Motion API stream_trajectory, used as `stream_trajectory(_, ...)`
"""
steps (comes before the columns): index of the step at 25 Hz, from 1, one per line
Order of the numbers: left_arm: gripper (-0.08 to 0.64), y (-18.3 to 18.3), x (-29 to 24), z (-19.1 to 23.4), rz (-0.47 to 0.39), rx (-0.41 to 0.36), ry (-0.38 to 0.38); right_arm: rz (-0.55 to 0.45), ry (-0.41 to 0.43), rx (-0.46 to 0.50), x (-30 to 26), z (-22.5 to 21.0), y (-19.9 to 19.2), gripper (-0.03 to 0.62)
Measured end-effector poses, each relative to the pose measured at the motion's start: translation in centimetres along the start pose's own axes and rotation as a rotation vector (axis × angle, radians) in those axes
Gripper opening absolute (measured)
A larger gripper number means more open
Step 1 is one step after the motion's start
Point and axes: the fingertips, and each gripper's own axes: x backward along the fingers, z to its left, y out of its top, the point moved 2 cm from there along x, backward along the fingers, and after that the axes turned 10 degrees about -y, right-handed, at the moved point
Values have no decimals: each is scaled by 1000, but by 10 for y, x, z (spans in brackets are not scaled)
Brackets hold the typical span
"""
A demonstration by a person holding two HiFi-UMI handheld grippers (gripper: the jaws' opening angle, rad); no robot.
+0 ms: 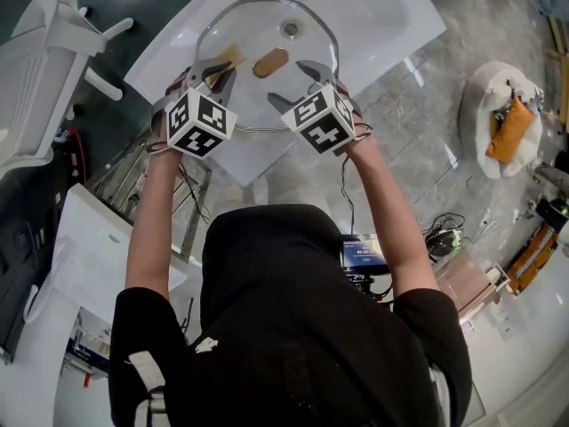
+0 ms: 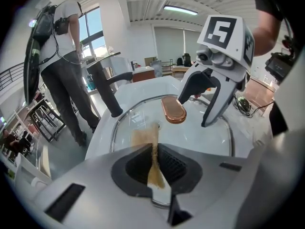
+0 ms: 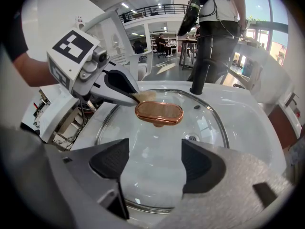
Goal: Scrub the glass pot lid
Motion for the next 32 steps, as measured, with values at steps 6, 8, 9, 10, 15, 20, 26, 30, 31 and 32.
stream_trajectory(6,20,5,-3,10,4,-11,16,-1,-1,-1,0,0,0,318)
stream_trajectory(8,20,7,-4,12,5,-16,19,-1,-1,-1,1,0,0,318)
stream_trajectory(9,20,7,-4,14,6,-20,20,0,-1,-2,1,0,0,318)
stream_trajectory(10,20,8,-5,15,8,-24,21,0,-1,-2,1,0,0,318)
stream_trajectory(15,20,9,-8,21,16,-35,29,1,0,-2,0,0,0,318)
stream_trajectory(20,20,9,-7,20,11,-33,38,2,-1,-1,0,0,0,318)
stream_trajectory(26,20,9,-7,17,17,-49,25,7,-2,0,1,0,0,318)
stream_trajectory(30,20,7,-5,13,12,-41,25,7,-2,1,0,1,0,318)
stream_trajectory(31,20,7,-5,11,10,-41,25,8,-1,1,0,1,0,318)
stream_trajectory(32,20,6,-5,10,9,-41,24,8,-1,1,0,1,0,318)
